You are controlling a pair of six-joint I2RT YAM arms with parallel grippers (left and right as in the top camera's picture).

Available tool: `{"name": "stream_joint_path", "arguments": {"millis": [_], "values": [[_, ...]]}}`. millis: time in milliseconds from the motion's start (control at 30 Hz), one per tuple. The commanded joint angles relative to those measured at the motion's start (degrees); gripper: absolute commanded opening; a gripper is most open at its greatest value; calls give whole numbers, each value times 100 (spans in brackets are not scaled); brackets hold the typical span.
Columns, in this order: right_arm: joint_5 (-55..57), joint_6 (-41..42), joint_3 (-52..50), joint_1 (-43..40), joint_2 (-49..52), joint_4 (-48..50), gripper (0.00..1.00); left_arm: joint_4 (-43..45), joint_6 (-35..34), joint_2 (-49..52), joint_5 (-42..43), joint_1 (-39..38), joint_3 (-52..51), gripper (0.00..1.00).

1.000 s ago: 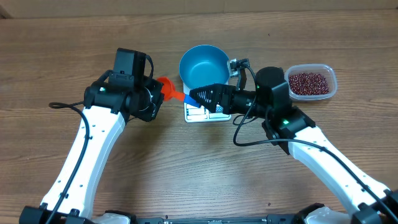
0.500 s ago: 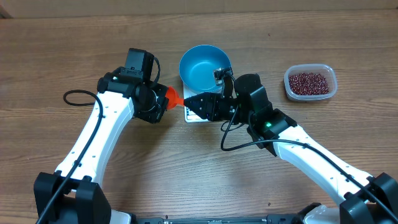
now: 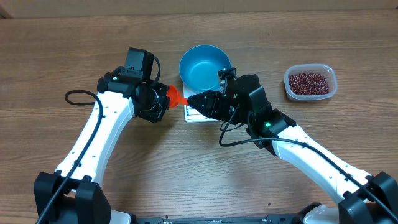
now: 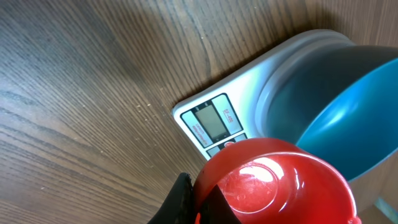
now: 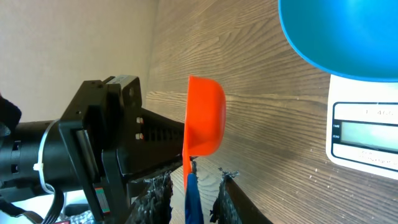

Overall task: Scoop item into bowl and weigh 150g on scale
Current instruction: 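Grasp the scoop handle with the right gripper from the left gripper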

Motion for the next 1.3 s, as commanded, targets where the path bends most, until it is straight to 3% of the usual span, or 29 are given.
{"name": "stream_joint_path", "arguments": {"millis": [0, 633, 1267], "values": [[9, 251, 114, 33, 44, 17, 25, 31, 188, 20, 81, -44, 31, 4], [-120, 382, 114, 33, 44, 20, 18, 92, 188, 20, 72, -118, 31, 4], [-164, 398, 114, 33, 44, 20, 18, 369, 164, 20, 72, -352, 31, 4]]}}
